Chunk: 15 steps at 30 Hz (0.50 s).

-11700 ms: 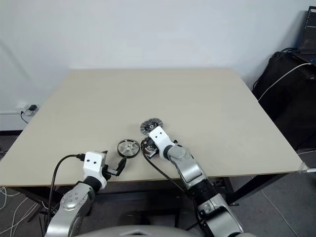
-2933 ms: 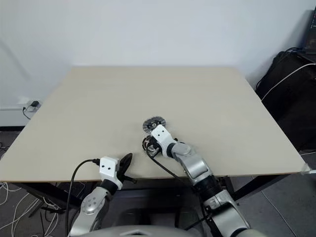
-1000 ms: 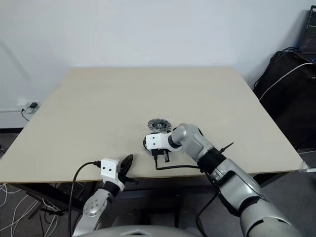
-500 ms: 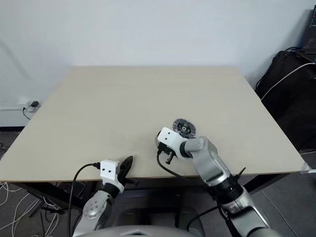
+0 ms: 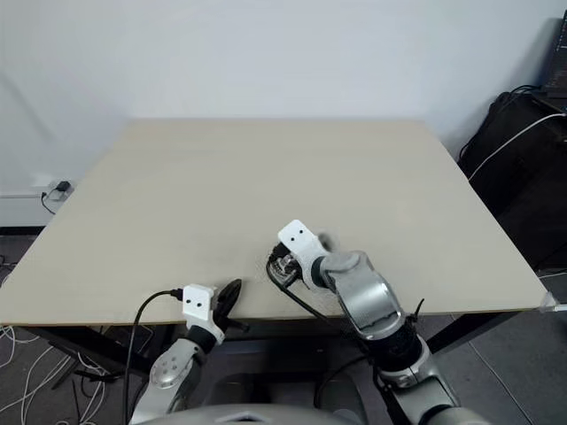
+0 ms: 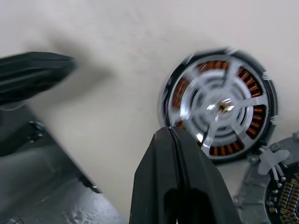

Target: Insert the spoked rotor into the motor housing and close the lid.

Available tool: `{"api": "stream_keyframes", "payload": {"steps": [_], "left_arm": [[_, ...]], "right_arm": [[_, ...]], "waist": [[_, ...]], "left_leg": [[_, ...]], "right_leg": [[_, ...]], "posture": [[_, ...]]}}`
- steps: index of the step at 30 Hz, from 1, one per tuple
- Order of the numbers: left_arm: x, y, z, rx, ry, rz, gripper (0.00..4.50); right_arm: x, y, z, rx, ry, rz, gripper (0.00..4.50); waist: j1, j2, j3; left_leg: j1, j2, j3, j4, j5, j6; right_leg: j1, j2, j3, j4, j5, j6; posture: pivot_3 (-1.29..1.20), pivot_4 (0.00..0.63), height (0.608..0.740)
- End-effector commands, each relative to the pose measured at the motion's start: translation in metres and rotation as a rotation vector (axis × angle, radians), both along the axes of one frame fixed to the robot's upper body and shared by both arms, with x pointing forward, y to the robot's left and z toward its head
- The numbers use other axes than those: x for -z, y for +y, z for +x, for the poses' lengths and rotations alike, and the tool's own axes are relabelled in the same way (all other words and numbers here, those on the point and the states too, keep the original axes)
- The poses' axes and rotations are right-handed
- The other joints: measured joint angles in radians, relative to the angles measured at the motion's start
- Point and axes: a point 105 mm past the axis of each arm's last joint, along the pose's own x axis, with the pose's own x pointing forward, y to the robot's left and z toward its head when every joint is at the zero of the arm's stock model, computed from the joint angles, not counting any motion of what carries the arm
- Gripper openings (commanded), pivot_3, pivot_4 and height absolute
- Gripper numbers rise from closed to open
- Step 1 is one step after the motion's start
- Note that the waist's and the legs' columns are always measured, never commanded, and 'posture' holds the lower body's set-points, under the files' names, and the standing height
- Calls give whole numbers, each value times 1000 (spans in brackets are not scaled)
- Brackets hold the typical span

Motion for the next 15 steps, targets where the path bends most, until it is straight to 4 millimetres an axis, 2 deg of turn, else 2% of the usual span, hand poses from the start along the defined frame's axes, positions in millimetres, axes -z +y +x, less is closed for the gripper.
{"api": "stream_keyframes", "payload": {"steps": [1, 8, 15], "left_arm": [[-8, -1, 3, 3, -31, -11, 0], [-8, 0, 1, -8, -29, -10, 0], [-8, 1, 1, -8, -30, -11, 0]], "right_arm": [[-14, 14, 5, -42, -64, 40, 19], [-23, 29, 0, -203, -162, 35, 19], [-27, 33, 0, -261, -206, 39, 19]], "waist": [[-1, 0, 0], [-4, 0, 0], [-4, 0, 0]], "left_leg": [[0, 0, 0, 0, 0, 0], [0, 0, 0, 0, 0, 0], [0, 0, 0, 0, 0, 0]], "right_leg": [[0, 0, 0, 0, 0, 0], [0, 0, 0, 0, 0, 0], [0, 0, 0, 0, 0, 0]], "posture": [[0, 0, 740], [0, 0, 740], [0, 0, 740]]}}
